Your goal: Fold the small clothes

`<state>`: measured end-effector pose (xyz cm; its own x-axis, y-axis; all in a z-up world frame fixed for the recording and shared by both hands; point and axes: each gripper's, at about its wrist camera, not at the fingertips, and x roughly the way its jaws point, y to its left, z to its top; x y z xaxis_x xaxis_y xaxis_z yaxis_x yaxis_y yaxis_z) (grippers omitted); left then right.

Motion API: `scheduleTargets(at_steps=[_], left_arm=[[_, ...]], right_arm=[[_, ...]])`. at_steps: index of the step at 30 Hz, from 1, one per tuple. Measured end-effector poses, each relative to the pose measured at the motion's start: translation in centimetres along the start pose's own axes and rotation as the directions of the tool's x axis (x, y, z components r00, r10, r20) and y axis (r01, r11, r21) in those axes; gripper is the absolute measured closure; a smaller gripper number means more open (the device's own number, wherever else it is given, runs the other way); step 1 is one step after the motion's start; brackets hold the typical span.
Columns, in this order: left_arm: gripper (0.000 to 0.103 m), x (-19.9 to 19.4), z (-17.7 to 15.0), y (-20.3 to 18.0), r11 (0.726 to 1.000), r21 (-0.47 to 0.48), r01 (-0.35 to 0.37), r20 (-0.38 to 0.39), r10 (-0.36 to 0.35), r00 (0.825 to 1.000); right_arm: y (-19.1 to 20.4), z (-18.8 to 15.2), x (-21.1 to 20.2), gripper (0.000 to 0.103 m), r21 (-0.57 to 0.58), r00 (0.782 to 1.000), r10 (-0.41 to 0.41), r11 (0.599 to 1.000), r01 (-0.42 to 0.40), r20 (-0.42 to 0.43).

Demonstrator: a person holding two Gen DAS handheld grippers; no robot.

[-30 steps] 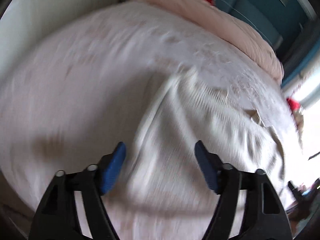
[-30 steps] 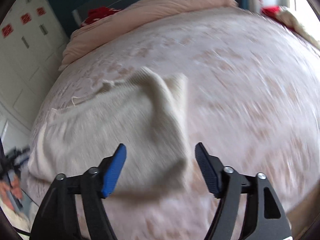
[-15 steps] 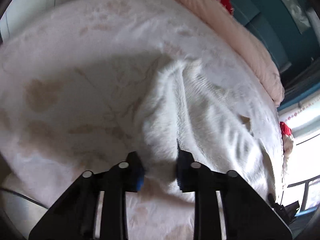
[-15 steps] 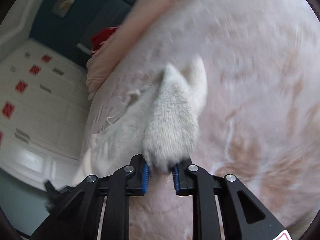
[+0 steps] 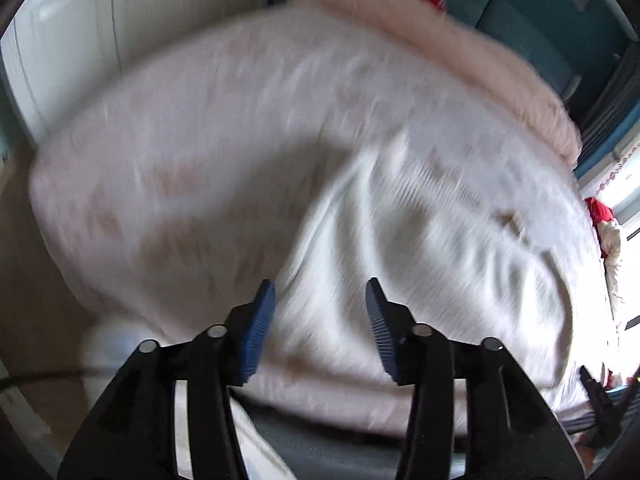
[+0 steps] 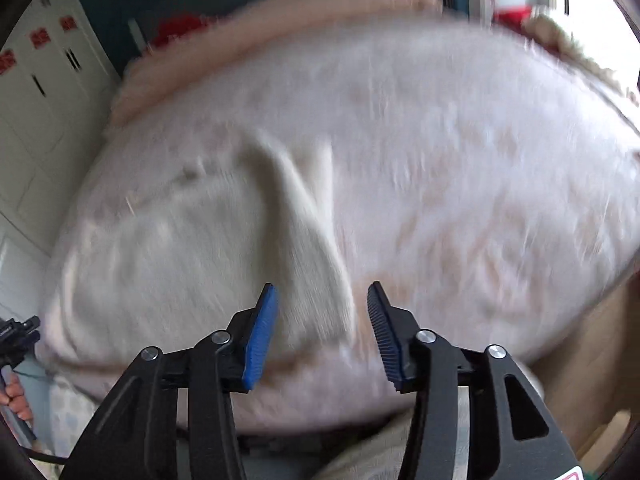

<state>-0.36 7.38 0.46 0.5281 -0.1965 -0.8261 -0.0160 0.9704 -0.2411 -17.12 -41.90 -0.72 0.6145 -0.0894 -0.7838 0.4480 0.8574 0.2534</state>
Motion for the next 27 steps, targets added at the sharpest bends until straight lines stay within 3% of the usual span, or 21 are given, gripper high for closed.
scheduleTargets(at_steps=[2, 4, 6, 8, 11, 13, 15, 18, 20, 22, 23, 25, 27], left_arm=[[0.053, -0.8, 1.4, -1.6, 0.999, 0.035, 0.009, 0.060, -0.011, 0.998], [0.053, 1.0, 2.7, -4.6, 0.995, 0.092, 0.036, 0.068, -0.042, 0.997], [0.053, 4.4, 3.1, -7.5, 0.986, 0.163, 0.017, 0.047, -0.025, 0.999], [0.053, 9.6, 2.9, -9.5, 0.974, 0.223, -0.026, -0.028, 0.033, 0.999], [0.051, 14.0, 1.5, -9.1, 0.975, 0.216, -0.058, -0.111, 0.083, 0.990], [0.051, 13.9, 1.6, -8.5, 0.980, 0.198, -0.035, -0.093, 0.054, 0.994], [0.052, 12.9, 2.1, -8.2, 0.987, 0.159, -0.011, -0.105, 0.028, 0.994], [0.052, 12.3, 2.5, -9.0, 0.995, 0.074, 0.070, -0.119, -0.061, 0.991], [0.051, 13.4, 2.2, -11.0, 0.989, 0.138, 0.053, -0.131, -0.035, 0.991], [0.044, 14.8, 1.9, -12.0, 0.974, 0.225, -0.012, -0.115, 0.039, 0.993], [0.043, 15.3, 2.1, -11.7, 0.972, 0.233, -0.005, -0.109, 0.031, 0.994], [0.043, 15.4, 2.9, -10.5, 0.977, 0.208, 0.036, -0.120, -0.011, 0.993], [0.043, 15.4, 3.7, -9.1, 0.983, 0.168, 0.073, -0.141, -0.049, 0.989]], right_arm=[[1.5, 1.8, -0.2, 0.059, -0.017, 0.995, 0.092, 0.996, -0.091, 0.027], [5.2, 3.7, 2.2, 0.074, -0.083, 0.980, 0.197, 0.977, -0.197, -0.016], [8.4, 3.9, 5.0, 0.087, -0.144, 0.968, 0.240, 0.958, -0.248, -0.074], [11.0, 3.6, 9.0, 0.087, -0.213, 0.970, 0.201, 0.950, -0.227, -0.135], [11.1, 2.8, 15.4, 0.093, -0.219, 0.965, 0.109, 0.962, -0.163, -0.238], [10.5, 4.1, 14.8, 0.092, -0.145, 0.963, 0.146, 0.973, -0.181, -0.225], [12.2, 4.8, 13.0, 0.088, -0.158, 0.964, 0.194, 0.962, -0.224, -0.182], [16.8, 3.3, 12.7, 0.088, -0.214, 0.926, 0.298, 0.913, -0.347, -0.231], [20.2, 1.9, 14.3, 0.088, -0.259, 0.899, 0.331, 0.876, -0.406, -0.288], [21.9, 0.9, 16.7, 0.098, -0.344, 0.913, 0.263, 0.864, -0.367, -0.312], [21.3, 1.2, 17.3, 0.103, -0.352, 0.918, 0.252, 0.866, -0.356, -0.307], [17.2, 3.4, 17.9, 0.103, -0.271, 0.926, 0.258, 0.903, -0.333, -0.276], [12.0, 5.4, 16.9, 0.103, -0.183, 0.957, 0.207, 0.952, -0.244, -0.203]])
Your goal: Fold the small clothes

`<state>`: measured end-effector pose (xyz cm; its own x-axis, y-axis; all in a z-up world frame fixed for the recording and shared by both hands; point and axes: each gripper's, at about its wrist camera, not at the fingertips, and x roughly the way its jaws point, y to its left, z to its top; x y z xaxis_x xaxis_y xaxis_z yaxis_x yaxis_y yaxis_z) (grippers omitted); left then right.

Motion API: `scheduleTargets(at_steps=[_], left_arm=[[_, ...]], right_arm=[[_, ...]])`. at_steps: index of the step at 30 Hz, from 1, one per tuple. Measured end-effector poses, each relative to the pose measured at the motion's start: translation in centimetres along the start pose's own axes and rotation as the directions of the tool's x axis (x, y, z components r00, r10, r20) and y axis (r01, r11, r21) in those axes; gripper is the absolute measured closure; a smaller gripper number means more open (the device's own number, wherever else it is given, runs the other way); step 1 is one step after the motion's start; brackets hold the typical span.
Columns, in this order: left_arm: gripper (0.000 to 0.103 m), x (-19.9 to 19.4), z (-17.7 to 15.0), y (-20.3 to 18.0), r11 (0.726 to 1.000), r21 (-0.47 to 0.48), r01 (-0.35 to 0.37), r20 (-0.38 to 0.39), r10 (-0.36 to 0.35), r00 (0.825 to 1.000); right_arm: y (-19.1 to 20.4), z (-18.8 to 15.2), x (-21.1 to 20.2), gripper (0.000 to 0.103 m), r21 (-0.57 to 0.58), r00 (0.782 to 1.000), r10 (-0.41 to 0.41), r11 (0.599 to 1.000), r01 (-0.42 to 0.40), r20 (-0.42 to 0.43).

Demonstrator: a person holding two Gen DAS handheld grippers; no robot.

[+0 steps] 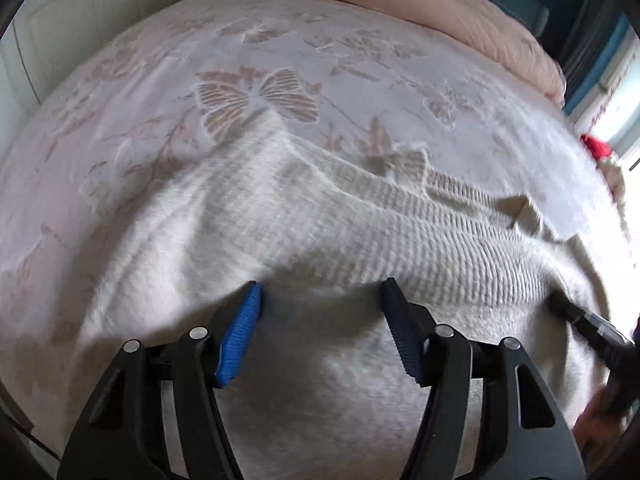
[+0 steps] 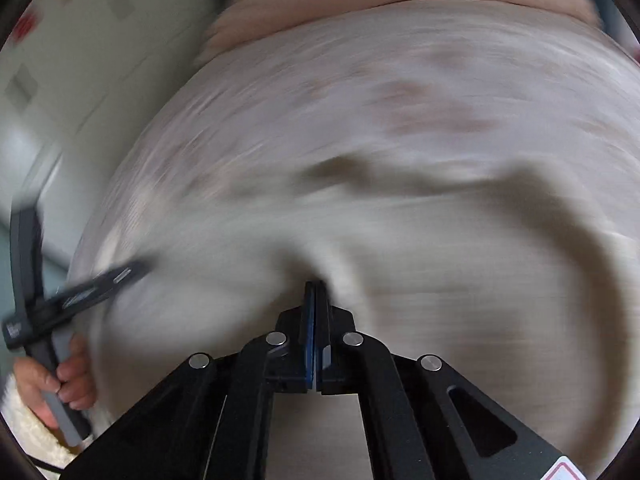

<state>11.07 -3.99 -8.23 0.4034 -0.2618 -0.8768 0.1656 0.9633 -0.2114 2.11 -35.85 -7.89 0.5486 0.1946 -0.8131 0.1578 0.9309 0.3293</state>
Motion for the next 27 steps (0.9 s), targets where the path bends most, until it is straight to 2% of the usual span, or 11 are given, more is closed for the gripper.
scheduleTargets(at_steps=[1, 2, 4, 5, 7, 9, 14, 16, 18, 21, 27], left_arm=[[0.043, 0.1, 0.1, 0.4, 1.000, -0.008, 0.008, -0.006, -0.008, 1.000], [0.043, 0.3, 0.2, 0.5, 1.000, -0.010, 0.015, -0.010, -0.016, 1.000], [0.043, 0.5, 0.1, 0.1, 1.000, 0.002, -0.005, -0.005, 0.005, 1.000], [0.042, 0.6, 0.0, -0.3, 1.000, 0.013, -0.027, 0.002, 0.027, 1.000], [0.042, 0.6, -0.2, -0.7, 0.998, 0.023, -0.051, 0.009, 0.051, 0.999], [0.043, 0.5, -0.3, -0.9, 0.998, 0.020, -0.063, 0.009, 0.063, 0.998], [0.043, 0.2, -0.2, -0.8, 0.998, 0.013, -0.057, -0.017, 0.058, 0.998], [0.043, 0.2, -0.2, -0.9, 0.998, 0.017, -0.062, -0.016, 0.063, 0.998], [0.043, -0.1, -0.4, -1.1, 0.997, 0.018, -0.070, -0.014, 0.070, 0.997], [0.043, -1.2, -1.1, -0.8, 0.998, 0.009, -0.057, -0.015, 0.057, 0.998], [0.038, -5.5, -3.9, 2.4, 0.997, -0.076, -0.005, 0.007, 0.006, 1.000]], right_arm=[[-2.2, -0.1, -1.1, 0.103, 0.030, 0.992, -0.126, 0.992, 0.125, 0.024], [-4.0, -0.2, -1.9, 0.103, 0.053, 0.984, -0.175, 0.984, 0.173, 0.030], [-6.9, -0.7, -3.4, 0.103, 0.152, 0.994, -0.104, 0.984, 0.098, 0.032], [-7.1, -1.0, -4.3, 0.102, 0.159, 0.993, -0.109, 0.982, 0.100, 0.049], [-6.8, -1.5, -4.9, 0.096, 0.116, 0.981, -0.183, 0.978, 0.174, 0.067], [-7.7, -2.1, -3.6, 0.103, 0.103, 0.971, -0.239, 0.966, 0.237, 0.007], [-7.6, -2.5, -6.3, 0.096, 0.155, 0.976, -0.201, 0.970, 0.186, 0.087], [-8.4, -3.1, -4.6, 0.099, 0.132, 0.973, -0.232, 0.964, 0.230, 0.001], [-8.8, -3.5, -5.2, 0.099, 0.146, 0.973, -0.231, 0.963, 0.228, 0.004], [-7.3, -3.5, -8.2, 0.091, 0.173, 0.979, -0.187, 0.970, 0.171, 0.079], [-1.5, -5.3, -10.9, 0.091, 0.092, 0.991, -0.072, 0.994, 0.062, 0.112]])
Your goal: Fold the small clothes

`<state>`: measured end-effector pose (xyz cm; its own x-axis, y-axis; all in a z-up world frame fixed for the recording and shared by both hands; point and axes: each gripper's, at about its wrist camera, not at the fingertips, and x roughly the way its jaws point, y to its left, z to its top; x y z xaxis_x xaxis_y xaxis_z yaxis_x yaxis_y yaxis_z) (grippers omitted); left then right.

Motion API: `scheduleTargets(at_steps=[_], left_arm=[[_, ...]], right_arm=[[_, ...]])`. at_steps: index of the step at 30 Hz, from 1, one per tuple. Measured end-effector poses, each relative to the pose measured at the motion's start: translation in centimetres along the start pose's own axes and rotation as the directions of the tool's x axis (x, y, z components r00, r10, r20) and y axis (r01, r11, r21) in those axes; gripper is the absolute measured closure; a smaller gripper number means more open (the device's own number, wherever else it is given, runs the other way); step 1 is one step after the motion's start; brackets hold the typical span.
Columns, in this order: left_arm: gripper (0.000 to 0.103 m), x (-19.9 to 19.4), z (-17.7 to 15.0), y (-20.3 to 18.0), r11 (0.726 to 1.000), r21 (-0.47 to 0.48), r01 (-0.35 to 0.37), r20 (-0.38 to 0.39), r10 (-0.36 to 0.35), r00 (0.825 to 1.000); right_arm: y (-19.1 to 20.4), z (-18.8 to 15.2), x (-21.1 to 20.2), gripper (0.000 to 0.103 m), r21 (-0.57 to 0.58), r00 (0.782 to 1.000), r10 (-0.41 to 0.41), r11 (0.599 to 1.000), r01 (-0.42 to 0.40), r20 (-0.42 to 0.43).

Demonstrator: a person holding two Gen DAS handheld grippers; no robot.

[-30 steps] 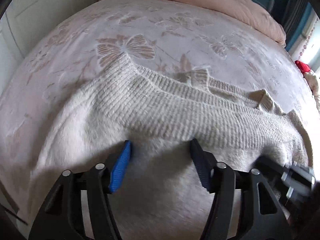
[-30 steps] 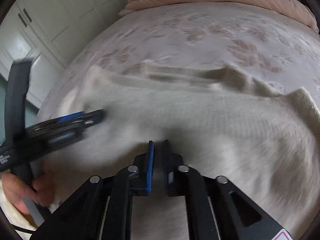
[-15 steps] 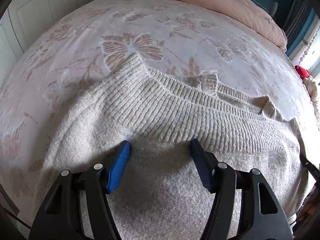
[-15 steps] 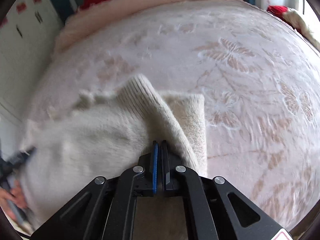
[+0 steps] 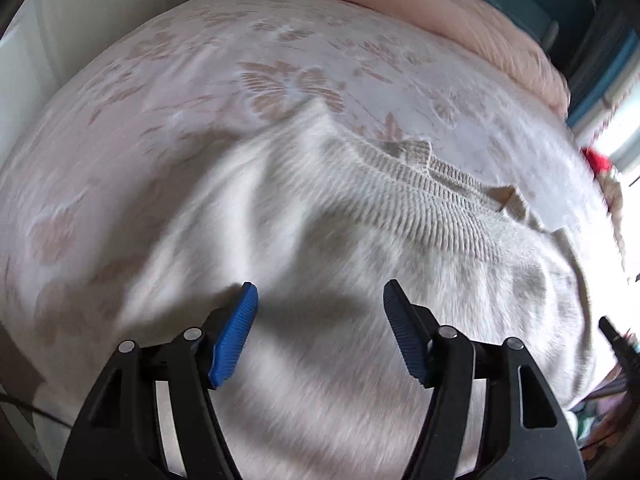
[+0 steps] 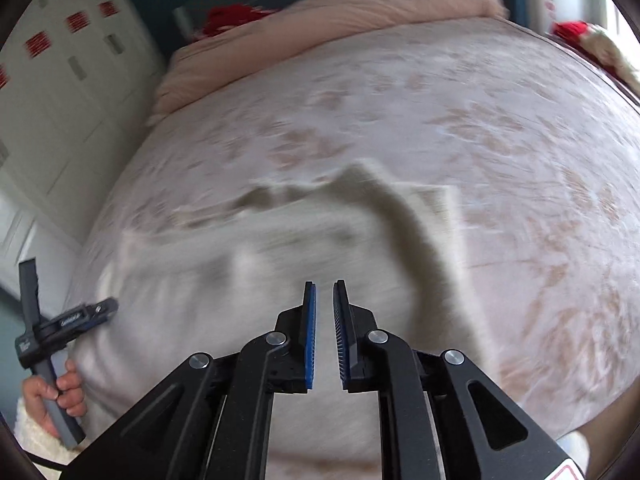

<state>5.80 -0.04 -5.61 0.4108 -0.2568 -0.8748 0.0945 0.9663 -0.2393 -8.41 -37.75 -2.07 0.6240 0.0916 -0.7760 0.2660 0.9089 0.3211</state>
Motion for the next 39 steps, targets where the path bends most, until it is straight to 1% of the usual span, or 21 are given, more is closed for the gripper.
scheduleTargets(at_steps=[3, 5, 9, 11, 12, 14, 15, 18, 20, 21, 23, 24, 25, 26, 27, 29, 32, 34, 36, 38, 39], left_arm=[[0.033, -2.9, -1.8, 3.6, 0.994, -0.107, 0.035, 0.023, -0.032, 0.999], [0.033, -4.0, -2.6, 5.4, 0.987, -0.152, 0.047, 0.028, -0.043, 0.999], [0.032, -5.7, -4.1, 8.8, 0.969, -0.239, 0.054, 0.032, -0.048, 0.998], [0.032, -5.9, -4.6, 9.7, 0.964, -0.259, 0.064, 0.027, -0.059, 0.998], [0.032, -5.8, -4.8, 10.1, 0.960, -0.269, 0.071, 0.026, -0.067, 0.997], [0.030, -5.3, -5.3, 11.0, 0.940, -0.323, 0.106, 0.026, -0.103, 0.994], [0.027, -4.9, -5.5, 11.2, 0.932, -0.341, 0.120, 0.018, -0.121, 0.992], [0.026, -3.1, -6.1, 11.6, 0.895, -0.420, 0.151, -0.020, -0.176, 0.984], [0.024, -1.8, -6.3, 11.3, 0.881, -0.450, 0.149, -0.046, -0.189, 0.981], [0.021, -1.4, -6.3, 10.9, 0.882, -0.452, 0.135, -0.043, -0.173, 0.984], [0.020, -1.3, -5.9, 10.3, 0.888, -0.442, 0.128, -0.013, -0.149, 0.989], [0.031, -1.2, -5.5, 9.8, 0.894, -0.430, 0.123, 0.000, -0.136, 0.991], [0.059, -1.1, -5.1, 9.5, 0.900, -0.416, 0.128, 0.005, -0.138, 0.990], [0.071, -1.0, -4.8, 9.3, 0.902, -0.407, 0.141, 0.003, -0.153, 0.988], [0.079, -1.0, -4.3, 9.2, 0.902, -0.407, 0.143, -0.005, -0.159, 0.987], [0.084, -2.5, -3.3, 8.6, 0.897, -0.401, 0.184, 0.044, -0.182, 0.982], [0.086, -5.8, -1.8, 5.9, 0.922, -0.310, 0.233, 0.123, -0.205, 0.971], [0.087, -8.8, -0.5, 2.1, 0.940, -0.206, 0.270, 0.175, -0.237, 0.956], [0.088, -10.6, 0.3, -1.7, 0.947, -0.117, 0.298, 0.199, -0.271, 0.942], [0.088, -12.3, 0.7, -6.1, 0.947, -0.013, 0.320, 0.207, -0.311, 0.928], [0.088, -13.1, 0.5, -8.7, 0.941, 0.052, 0.334, 0.203, -0.337, 0.919]], right_arm=[[4.7, -1.1, 0.4, 0.091, -0.098, 0.996, 0.071, 0.992, -0.075, -0.046], [7.8, -1.5, 1.7, 0.091, -0.160, 0.990, 0.112, 0.979, -0.125, -0.086], [14.0, -1.6, 6.2, 0.091, -0.275, 0.983, 0.100, 0.951, -0.139, -0.152], [15.3, -1.4, 8.1, 0.091, -0.269, 0.981, 0.086, 0.954, -0.130, -0.172], [16.0, -1.3, 10.4, 0.091, -0.273, 0.975, 0.057, 0.955, -0.115, -0.213], [16.2, -2.0, 13.5, 0.093, -0.282, 0.964, 0.011, 0.955, -0.089, -0.267], [16.3, -2.1, 13.9, 0.093, -0.285, 0.968, 0.013, 0.954, -0.087, -0.250], [16.6, -2.0, 14.0, 0.093, -0.283, 0.966, -0.002, 0.956, -0.074, -0.259], [16.6, -2.1, 14.0, 0.093, -0.293, 0.965, -0.004, 0.953, -0.075, -0.261], [16.6, -2.1, 14.1, 0.093, -0.294, 0.965, -0.001, 0.953, -0.078, -0.261], [16.6, -2.2, 14.1, 0.093, -0.295, 0.966, 0.003, 0.952, -0.082, -0.260], [16.6, -2.3, 14.2, 0.093, -0.296, 0.967, 0.005, 0.952, -0.084, -0.256], [16.5, -2.2, 14.4, 0.093, -0.297, 0.968, 0.007, 0.951, -0.084, -0.252], [16.4, -2.3, 14.4, 0.093, -0.306, 0.970, 0.008, 0.948, -0.084, -0.242], [16.4, -2.4, 14.2, 0.094, -0.313, 0.972, 0.009, 0.946, -0.084, -0.233], [16.3, -2.6, 14.2, 0.094, -0.312, 0.975, 0.021, 0.946, -0.091, -0.220], [15.5, -2.5, 14.2, 0.096, -0.272, 0.975, 0.064, 0.954, -0.123, -0.215], [14.9, -2.2, 14.1, 0.097, -0.238, 0.972, 0.092, 0.961, -0.143, -0.215], [14.6, -2.0, 13.5, 0.097, -0.219, 0.969, 0.115, 0.962, -0.163, -0.216], [13.8, -1.5, 12.0, 0.094, -0.179, 0.966, 0.152, 0.965, -0.191, -0.209], [12.8, -1.2, 10.4, 0.093, -0.137, 0.964, 0.193, 0.966, -0.219, -0.184]])
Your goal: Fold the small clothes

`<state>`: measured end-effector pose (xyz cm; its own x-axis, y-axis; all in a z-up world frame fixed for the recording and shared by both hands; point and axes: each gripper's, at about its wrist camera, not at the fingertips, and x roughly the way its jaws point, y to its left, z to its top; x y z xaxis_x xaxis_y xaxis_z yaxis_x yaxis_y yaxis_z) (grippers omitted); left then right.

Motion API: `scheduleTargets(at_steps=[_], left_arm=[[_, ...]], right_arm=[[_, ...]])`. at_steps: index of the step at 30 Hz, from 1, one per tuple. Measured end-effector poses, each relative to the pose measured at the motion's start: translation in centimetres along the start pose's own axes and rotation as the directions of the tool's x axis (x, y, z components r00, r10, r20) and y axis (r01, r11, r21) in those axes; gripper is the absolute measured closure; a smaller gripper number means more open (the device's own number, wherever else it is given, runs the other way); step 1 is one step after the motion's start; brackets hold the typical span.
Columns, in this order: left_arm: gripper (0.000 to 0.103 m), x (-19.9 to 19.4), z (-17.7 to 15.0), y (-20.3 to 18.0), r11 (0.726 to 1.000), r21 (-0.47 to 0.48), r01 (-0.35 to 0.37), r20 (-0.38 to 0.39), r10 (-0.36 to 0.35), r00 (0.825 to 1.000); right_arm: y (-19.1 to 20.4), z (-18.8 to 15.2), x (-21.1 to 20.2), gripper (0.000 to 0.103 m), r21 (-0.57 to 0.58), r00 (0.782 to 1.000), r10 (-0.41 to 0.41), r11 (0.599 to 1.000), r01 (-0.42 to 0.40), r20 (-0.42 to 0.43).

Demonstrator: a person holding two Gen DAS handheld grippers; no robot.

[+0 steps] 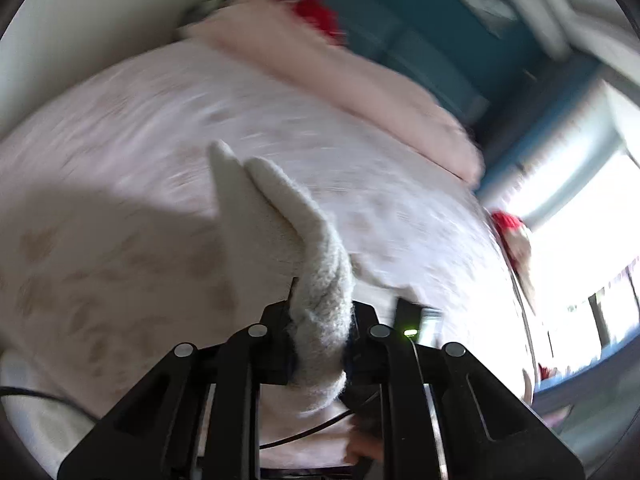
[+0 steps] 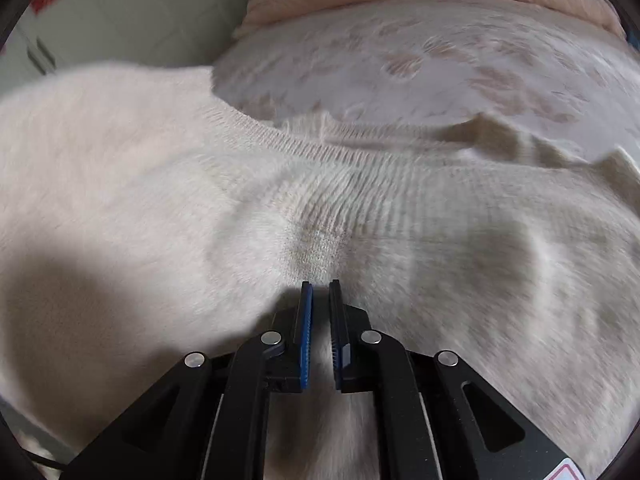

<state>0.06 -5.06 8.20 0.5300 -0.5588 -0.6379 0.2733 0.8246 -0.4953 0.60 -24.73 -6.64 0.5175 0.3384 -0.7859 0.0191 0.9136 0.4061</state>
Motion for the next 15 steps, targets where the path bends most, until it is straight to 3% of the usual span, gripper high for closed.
scheduleTargets(at_steps=[2, 5, 10, 11, 13, 15], left_arm=[[0.088, 0.8, -0.5, -4.4, 0.995, 0.090, 0.038, -0.018, -0.037, 0.999], [0.088, 3.8, -3.1, -11.2, 0.970, 0.217, 0.111, -0.109, -0.088, 0.990], [0.081, 11.8, -9.8, -14.8, 0.951, 0.295, 0.093, -0.272, -0.010, 0.962], [0.077, 12.8, -11.1, -14.5, 0.956, 0.279, 0.092, -0.302, -0.003, 0.953], [0.060, 12.9, -12.4, -13.7, 0.966, 0.249, 0.073, -0.311, 0.008, 0.950], [0.044, 11.0, -12.8, -12.4, 0.966, 0.251, 0.055, -0.252, 0.010, 0.968]], right_arm=[[-1.8, -0.4, -3.7, 0.093, 0.051, 0.997, 0.046, 0.997, -0.049, 0.061], [-6.1, -2.3, -10.2, 0.083, 0.105, 0.989, 0.009, 0.994, -0.025, 0.150], [-14.2, -7.8, -18.4, 0.072, 0.228, 0.966, -0.195, 0.961, 0.155, 0.168], [-15.1, -8.7, -19.3, 0.072, 0.244, 0.961, -0.224, 0.953, 0.181, 0.161], [-16.4, -10.6, -21.1, 0.069, 0.273, 0.955, -0.247, 0.942, 0.197, 0.163], [-16.6, -11.5, -22.2, 0.058, 0.273, 0.956, -0.238, 0.944, 0.185, 0.173]])
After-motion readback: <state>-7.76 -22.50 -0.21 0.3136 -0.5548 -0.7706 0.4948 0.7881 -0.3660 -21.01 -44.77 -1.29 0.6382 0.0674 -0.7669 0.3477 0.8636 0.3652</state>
